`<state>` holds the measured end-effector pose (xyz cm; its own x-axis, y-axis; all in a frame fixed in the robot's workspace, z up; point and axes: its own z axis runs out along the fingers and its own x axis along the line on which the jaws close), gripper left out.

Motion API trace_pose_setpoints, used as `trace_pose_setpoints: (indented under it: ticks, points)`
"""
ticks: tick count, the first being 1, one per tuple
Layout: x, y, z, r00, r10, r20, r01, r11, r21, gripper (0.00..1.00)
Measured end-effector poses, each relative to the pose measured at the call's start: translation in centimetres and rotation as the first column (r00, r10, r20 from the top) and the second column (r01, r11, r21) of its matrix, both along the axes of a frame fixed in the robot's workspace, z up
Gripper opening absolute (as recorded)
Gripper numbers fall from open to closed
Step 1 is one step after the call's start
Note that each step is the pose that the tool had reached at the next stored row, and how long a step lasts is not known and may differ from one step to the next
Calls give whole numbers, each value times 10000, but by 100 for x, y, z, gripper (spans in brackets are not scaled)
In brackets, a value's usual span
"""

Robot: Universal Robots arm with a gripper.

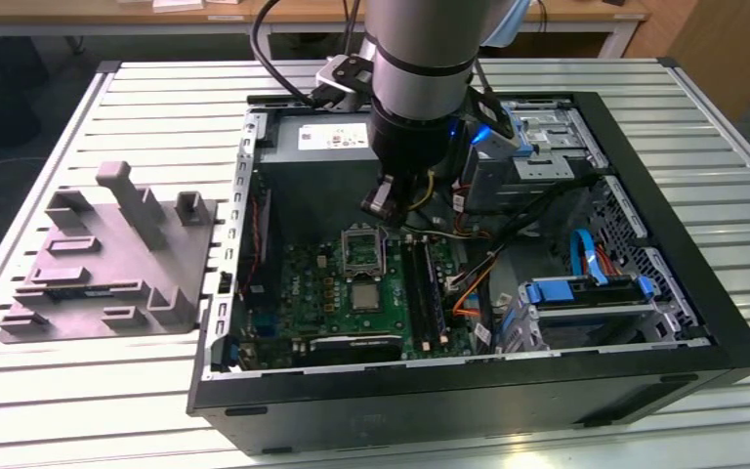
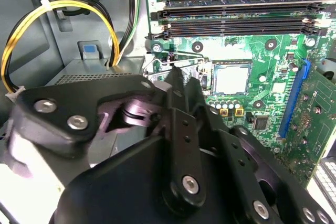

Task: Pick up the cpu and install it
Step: 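Close the cpu cover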

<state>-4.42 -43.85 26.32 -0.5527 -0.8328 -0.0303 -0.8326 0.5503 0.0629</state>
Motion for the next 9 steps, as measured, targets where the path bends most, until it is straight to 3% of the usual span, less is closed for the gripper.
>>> trace_pose_setpoints:
  ticks: [3,6,7,9]
  points:
    - [0,0,0,10000,0,0,0,10000,1,35]
    - [0,-1,0,10000,0,0,0,10000,0,41]
    - [0,-1,0,10000,0,1,0,10000,1,47]
    - [0,-1,0,10000,0,1,0,10000,0,47]
